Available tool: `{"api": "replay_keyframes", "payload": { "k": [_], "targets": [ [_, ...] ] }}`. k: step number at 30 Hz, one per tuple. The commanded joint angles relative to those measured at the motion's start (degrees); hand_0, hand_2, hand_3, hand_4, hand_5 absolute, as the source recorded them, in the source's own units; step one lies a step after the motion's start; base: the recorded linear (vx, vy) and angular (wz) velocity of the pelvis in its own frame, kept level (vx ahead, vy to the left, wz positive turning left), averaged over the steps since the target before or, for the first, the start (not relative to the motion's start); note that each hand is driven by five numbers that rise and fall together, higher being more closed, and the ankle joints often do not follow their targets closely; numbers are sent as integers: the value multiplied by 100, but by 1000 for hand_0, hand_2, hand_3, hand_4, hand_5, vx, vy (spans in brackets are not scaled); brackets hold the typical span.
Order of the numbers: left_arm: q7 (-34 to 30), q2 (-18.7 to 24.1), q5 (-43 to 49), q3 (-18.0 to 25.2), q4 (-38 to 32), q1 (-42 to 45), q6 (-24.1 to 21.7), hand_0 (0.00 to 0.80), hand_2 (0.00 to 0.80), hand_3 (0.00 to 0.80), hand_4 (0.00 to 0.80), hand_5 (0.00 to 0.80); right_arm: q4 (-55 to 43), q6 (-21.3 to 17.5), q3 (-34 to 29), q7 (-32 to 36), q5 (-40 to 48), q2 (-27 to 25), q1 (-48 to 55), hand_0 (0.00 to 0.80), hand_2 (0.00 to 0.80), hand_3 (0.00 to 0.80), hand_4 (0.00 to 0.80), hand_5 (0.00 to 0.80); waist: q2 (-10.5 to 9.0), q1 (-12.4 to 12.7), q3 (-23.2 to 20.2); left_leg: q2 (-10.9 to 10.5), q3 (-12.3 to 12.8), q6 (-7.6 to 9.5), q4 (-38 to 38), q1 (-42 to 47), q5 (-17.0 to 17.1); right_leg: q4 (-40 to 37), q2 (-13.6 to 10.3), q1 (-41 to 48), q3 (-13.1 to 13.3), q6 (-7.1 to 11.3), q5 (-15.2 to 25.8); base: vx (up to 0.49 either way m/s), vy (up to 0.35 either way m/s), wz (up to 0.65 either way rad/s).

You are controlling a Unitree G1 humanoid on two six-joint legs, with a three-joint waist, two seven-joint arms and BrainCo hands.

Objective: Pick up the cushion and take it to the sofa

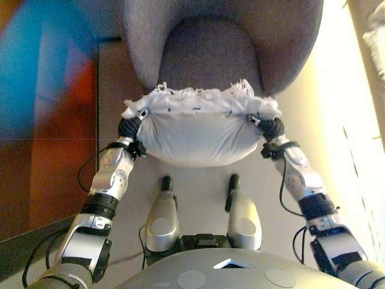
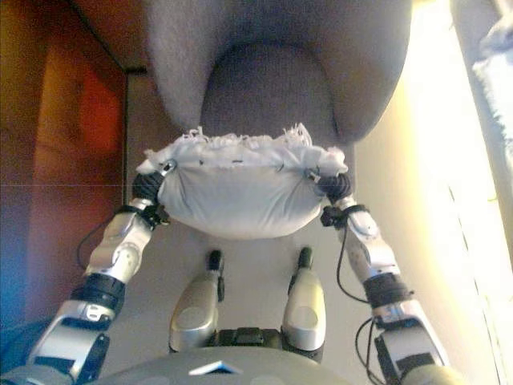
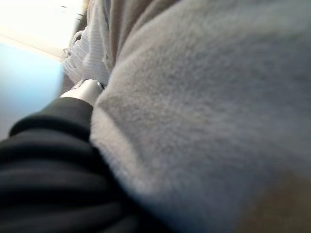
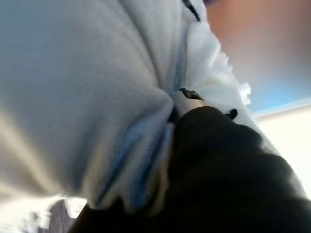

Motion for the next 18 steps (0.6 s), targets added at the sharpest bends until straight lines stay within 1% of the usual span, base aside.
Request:
{"api": "replay_keyframes", "payload": {
  "k": [1, 2, 3, 4, 5, 8, 10, 12, 16, 18],
  "targets": [
    [-331, -267, -21, -54, -542, -82, -251, 800, 800, 800, 800, 800, -645, -509, -178, 156, 294, 126, 192, 800, 800, 800, 800, 800, 85, -12, -894, -25, 505, 284, -256, 228, 69, -80, -134, 346, -175, 131, 36, 48, 47, 17],
    [-377, -270, -13, -91, -566, -102, -185, 800, 800, 800, 800, 800, -733, -607, -173, 85, 173, 125, 254, 800, 800, 800, 800, 800, 88, -57, -967, 9, 698, 273, -401, 350, 118, -119, -129, 425, -285, 133, 49, 42, 56, 33],
    [-424, -271, -22, -99, -555, -104, -157, 800, 800, 800, 800, 800, -761, -648, -156, 18, 68, 116, 274, 800, 800, 800, 800, 800, 88, -83, -1026, 26, 750, 271, -489, 451, 137, -145, -115, 473, -311, 137, 49, 63, 73, 44],
    [-453, -282, -27, -113, -517, -93, -165, 800, 800, 800, 800, 800, -744, -633, -124, 5, 34, 92, 265, 800, 800, 800, 800, 800, 89, -100, -1079, 22, 739, 283, -582, 561, 137, -186, -91, 527, -301, 145, 39, 62, 101, 32],
    [-439, -296, -15, -127, -502, -71, -147, 800, 800, 800, 800, 800, -697, -565, -70, 18, 33, 100, 244, 800, 800, 800, 800, 800, 100, -118, -1148, 10, 782, 305, -688, 667, 133, -240, -64, 578, -294, 155, 23, 54, 110, 11],
    [-450, -272, -5, -102, -510, -33, -104, 800, 800, 800, 800, 800, -611, -402, -3, 92, -93, 73, 187, 800, 800, 800, 800, 800, 99, -117, -1266, -54, 834, 339, -813, 805, 111, -375, -66, 656, -239, 150, 102, 34, 101, -9],
    [-492, -248, -3, -48, -527, -34, -58, 800, 800, 800, 800, 800, -542, -362, 48, 145, -120, 45, 148, 800, 800, 800, 800, 800, 92, -130, -1318, -76, 916, 368, -872, 878, 91, -422, -72, 677, -208, 151, 135, 25, 109, -9],
    [-506, -229, 7, -34, -507, -54, -67, 800, 800, 800, 800, 800, -460, -317, 123, 231, -49, 41, 94, 800, 800, 800, 800, 800, 82, -147, -1350, -122, 957, 402, -855, 912, 40, -415, -96, 674, -136, 147, 183, 2, 130, -12],
    [-610, -203, 139, -60, -475, -110, -110, 800, 800, 800, 800, 800, -402, -231, 163, 367, 267, 82, -25, 800, 800, 800, 800, 800, 42, -177, -1342, -271, 951, 545, -734, 912, -101, -102, -230, 563, 102, 161, 415, -18, 130, -8],
    [-723, -148, 157, -109, -497, -178, -129, 800, 800, 800, 800, 800, -396, -126, 137, 402, 398, 92, -98, 800, 800, 800, 800, 800, 26, -205, -1293, -391, 884, 669, -618, 890, -191, 454, -381, 301, 332, 149, 816, -75, 168, 3]
  ]
}}
